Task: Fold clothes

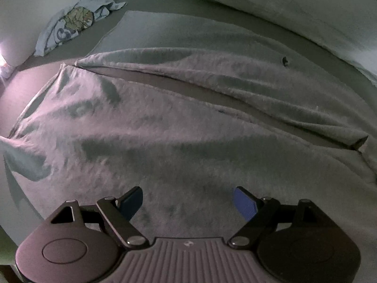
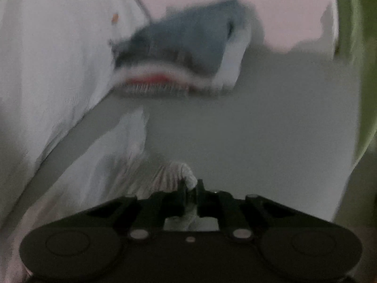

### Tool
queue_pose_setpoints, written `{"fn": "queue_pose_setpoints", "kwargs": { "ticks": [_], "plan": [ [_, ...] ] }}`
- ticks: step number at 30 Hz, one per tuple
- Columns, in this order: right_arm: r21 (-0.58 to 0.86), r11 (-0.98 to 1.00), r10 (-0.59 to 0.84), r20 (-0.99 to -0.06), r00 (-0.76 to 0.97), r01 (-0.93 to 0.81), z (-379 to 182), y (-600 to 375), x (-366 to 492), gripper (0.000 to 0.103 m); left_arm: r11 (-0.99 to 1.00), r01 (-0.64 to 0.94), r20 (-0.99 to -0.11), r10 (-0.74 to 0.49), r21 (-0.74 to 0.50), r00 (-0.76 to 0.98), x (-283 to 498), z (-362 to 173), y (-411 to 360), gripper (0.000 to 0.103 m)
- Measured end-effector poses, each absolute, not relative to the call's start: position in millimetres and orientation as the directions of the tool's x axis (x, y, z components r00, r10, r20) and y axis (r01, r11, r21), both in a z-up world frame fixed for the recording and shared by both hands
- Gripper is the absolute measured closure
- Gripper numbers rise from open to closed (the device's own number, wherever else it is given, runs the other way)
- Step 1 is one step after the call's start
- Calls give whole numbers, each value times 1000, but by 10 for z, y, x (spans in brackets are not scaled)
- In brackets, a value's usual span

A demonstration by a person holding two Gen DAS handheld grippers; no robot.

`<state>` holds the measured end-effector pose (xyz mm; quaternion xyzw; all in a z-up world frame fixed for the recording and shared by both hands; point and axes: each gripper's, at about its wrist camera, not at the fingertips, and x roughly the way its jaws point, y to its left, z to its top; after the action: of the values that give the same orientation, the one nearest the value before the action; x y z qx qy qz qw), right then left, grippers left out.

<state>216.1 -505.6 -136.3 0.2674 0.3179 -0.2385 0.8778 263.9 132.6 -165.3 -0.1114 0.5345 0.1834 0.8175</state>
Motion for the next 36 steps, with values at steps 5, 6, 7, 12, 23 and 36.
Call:
{"fn": "queue_pose_setpoints", "kwargs": {
  "ticks": [5,6,7,12,23,36],
  "plan": [
    [94,786,-325,-778,538,611,-1632,-5136,2285,89,906,-419,-911,222,61,348,2376,-1657,1454,18],
    [52,786,-342,-793,504,616,-1691,-5104,2325,80,893,-447,-909,231,56,346,2318,-1658,1572,18],
    [0,784,-380,-791,479,621,-1686,-5040,2354,72,879,-475,-908,239,51,344,2260,-1660,1690,18],
    [-144,767,-506,-735,451,626,-1498,-4611,2324,38,796,-605,-901,280,26,330,1971,-1666,2278,18],
    [-154,864,-415,-757,505,480,-1533,-3710,2025,35,642,-767,-850,402,-5,342,1540,-1610,3438,18],
    [-71,901,-305,-805,509,427,-1647,-3117,1855,34,625,-780,-882,345,-39,320,1621,-1920,3758,0]
  ]
}}
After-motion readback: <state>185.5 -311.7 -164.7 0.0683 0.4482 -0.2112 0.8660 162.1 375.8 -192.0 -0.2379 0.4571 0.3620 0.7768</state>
